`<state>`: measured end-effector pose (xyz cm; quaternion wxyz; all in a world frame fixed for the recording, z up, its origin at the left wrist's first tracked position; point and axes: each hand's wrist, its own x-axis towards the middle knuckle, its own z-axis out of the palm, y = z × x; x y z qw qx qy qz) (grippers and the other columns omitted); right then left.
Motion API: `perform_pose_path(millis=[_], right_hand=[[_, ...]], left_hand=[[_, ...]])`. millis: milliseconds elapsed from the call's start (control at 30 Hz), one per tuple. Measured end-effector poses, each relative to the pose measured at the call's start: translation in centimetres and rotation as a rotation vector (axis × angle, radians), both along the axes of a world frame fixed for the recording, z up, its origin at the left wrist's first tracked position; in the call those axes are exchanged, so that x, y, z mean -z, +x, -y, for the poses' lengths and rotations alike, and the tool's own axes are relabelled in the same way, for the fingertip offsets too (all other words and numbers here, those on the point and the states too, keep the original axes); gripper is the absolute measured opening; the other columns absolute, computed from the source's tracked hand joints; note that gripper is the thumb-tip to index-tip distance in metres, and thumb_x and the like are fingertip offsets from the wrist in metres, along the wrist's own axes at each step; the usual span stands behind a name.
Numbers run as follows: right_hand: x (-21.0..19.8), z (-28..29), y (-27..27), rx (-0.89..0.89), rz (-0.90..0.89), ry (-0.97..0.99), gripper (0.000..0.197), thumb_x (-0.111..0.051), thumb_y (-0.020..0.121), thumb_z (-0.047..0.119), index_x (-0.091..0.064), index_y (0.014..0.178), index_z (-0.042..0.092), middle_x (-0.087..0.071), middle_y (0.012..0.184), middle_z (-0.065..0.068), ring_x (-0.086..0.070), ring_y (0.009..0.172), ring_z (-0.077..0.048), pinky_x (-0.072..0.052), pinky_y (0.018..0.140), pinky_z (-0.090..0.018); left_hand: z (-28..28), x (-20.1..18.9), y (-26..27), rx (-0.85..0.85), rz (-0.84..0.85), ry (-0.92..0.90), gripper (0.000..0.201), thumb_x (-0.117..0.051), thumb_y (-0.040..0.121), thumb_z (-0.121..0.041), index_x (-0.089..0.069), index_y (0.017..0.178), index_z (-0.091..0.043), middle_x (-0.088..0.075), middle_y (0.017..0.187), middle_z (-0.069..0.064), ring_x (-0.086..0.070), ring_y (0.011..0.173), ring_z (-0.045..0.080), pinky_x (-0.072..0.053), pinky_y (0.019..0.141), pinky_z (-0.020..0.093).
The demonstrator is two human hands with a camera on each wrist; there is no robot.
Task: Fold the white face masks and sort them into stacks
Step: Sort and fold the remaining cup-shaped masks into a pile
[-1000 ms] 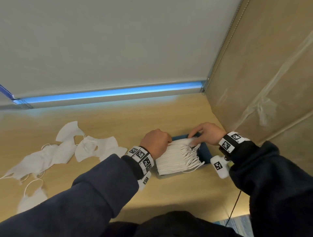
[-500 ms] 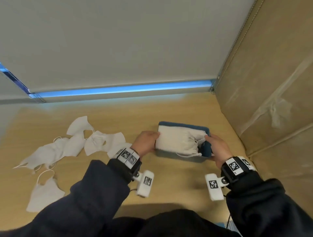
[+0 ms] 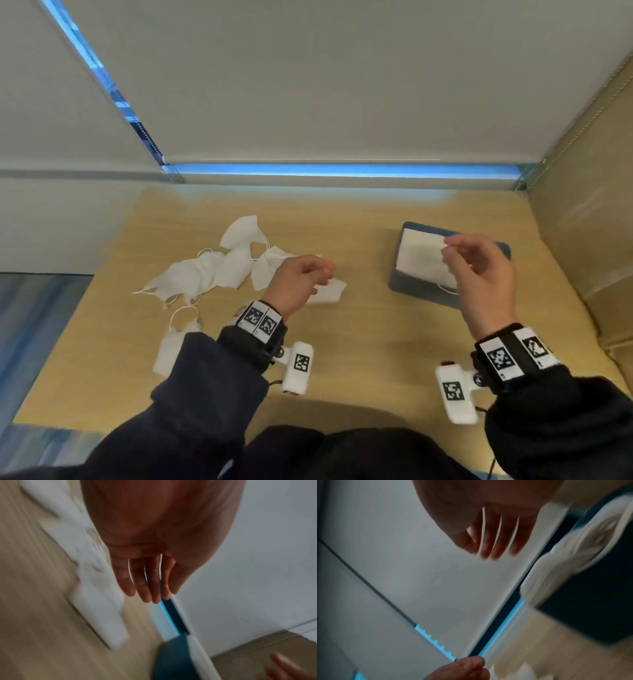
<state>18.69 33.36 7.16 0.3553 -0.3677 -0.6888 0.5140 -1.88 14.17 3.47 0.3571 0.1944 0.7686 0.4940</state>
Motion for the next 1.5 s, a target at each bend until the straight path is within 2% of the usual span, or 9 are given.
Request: perform_pose_path(millis=[200, 400, 567, 733, 900, 1067, 1167, 1367, 1500], right_hand=[[5.5, 7.5, -9.5, -0.687, 0.640, 0.244, 0.025, -0.077, 0.085, 0.021, -0.070, 0.107, 0.028, -0.070, 0.111, 0.005, -0.066, 0.101, -0.016, -0.048, 0.086, -0.029], [9.0, 9.4, -14.1, -0.677, 1.014, 0.327, 0.051, -0.077, 0.081, 0.041, -0.060, 0.128, 0.032, -0.059, 0.120, 0.000, -0.058, 0.110, -0.025, -0.049, 0.096, -0.039], [8.6, 11.7, -14.7, -0.637, 0.895, 0.292, 0.009, -0.070, 0.089, 0.026, -0.071, 0.086, 0.034, -0.067, 0.092, 0.007, -0.063, 0.087, -0.017, -0.044, 0.076, -0.027], [8.6, 13.0, -15.0, -0.493, 0.750, 0.271, 0.011, -0.069, 0.090, 0.018, -0.071, 0.098, 0.026, -0.067, 0.111, 0.002, -0.063, 0.094, -0.016, -0.044, 0.078, -0.028], [9.8, 10.6, -15.5, -0.332, 1.107, 0.124, 0.061, -0.076, 0.084, 0.027, -0.050, 0.139, 0.022, -0.055, 0.131, -0.007, -0.059, 0.114, -0.032, -0.051, 0.091, -0.038], [8.4, 11.7, -15.0, -0.353, 0.944, 0.157, 0.014, -0.078, 0.082, 0.016, -0.071, 0.090, 0.025, -0.070, 0.092, -0.001, -0.063, 0.086, -0.023, -0.043, 0.068, -0.028], [5.8, 12.7, -14.2, -0.408, 0.607, 0.094, 0.035, -0.084, 0.076, 0.009, -0.074, 0.103, 0.029, -0.067, 0.079, 0.005, -0.061, 0.072, -0.013, -0.047, 0.064, -0.017], [2.8, 14.4, -14.1, -0.555, 0.399, 0.207, 0.021, -0.085, 0.076, 0.010, -0.081, 0.081, 0.030, -0.072, 0.106, 0.011, -0.061, 0.104, -0.011, -0.044, 0.093, -0.026], [5.0, 15.2, -13.9, -0.550, 0.515, 0.195, 0.024, -0.087, 0.072, 0.011, -0.081, 0.075, 0.034, -0.059, 0.112, 0.003, -0.051, 0.102, -0.012, -0.041, 0.093, -0.023]], left_hand=[[13.2, 0.2, -9.7, 0.215, -0.372, -0.411, 0.015, -0.077, 0.085, -0.016, -0.077, 0.091, -0.031, -0.075, 0.088, -0.010, -0.069, 0.085, 0.004, -0.051, 0.079, 0.021], [21.2, 0.9, -14.7, 0.613, -0.471, -0.701, 0.024, -0.081, 0.078, -0.014, -0.074, 0.093, -0.031, -0.069, 0.086, -0.013, -0.065, 0.084, 0.009, -0.048, 0.072, 0.022], [22.8, 5.2, -14.1, 0.883, -0.576, -0.677, 0.050, -0.080, 0.079, -0.019, -0.065, 0.123, -0.037, -0.056, 0.099, -0.016, -0.053, 0.090, 0.008, -0.042, 0.073, 0.028], [20.6, 6.1, -14.4, 0.785, -0.657, -0.576, 0.029, -0.077, 0.081, -0.040, -0.066, 0.106, -0.031, -0.063, 0.089, -0.014, -0.060, 0.082, 0.013, -0.043, 0.070, 0.028], [18.4, 6.7, -14.4, 0.589, -0.614, -0.529, 0.018, -0.074, 0.078, -0.045, -0.064, 0.079, -0.031, -0.065, 0.081, -0.014, -0.063, 0.076, 0.011, -0.052, 0.070, 0.029], [17.9, 6.1, -14.7, 0.287, -0.215, -0.204, 0.018, -0.084, 0.077, -0.023, -0.066, 0.077, -0.025, -0.068, 0.077, -0.010, -0.064, 0.077, 0.012, -0.045, 0.070, 0.024], [18.3, 6.1, -15.3, 0.132, -0.024, -0.093, 0.029, -0.084, 0.077, -0.012, -0.064, 0.091, -0.026, -0.067, 0.085, -0.004, -0.062, 0.083, 0.015, -0.047, 0.075, 0.030], [19.8, 6.4, -15.3, 0.005, 0.161, -0.005, 0.063, -0.088, 0.072, -0.009, -0.064, 0.128, -0.022, -0.076, 0.113, 0.004, -0.071, 0.106, 0.018, -0.056, 0.095, 0.041], [20.4, 5.8, -14.6, -0.076, 0.179, 0.085, 0.028, -0.080, 0.083, -0.006, -0.076, 0.108, -0.017, -0.079, 0.102, 0.001, -0.074, 0.099, 0.018, -0.059, 0.088, 0.038]])
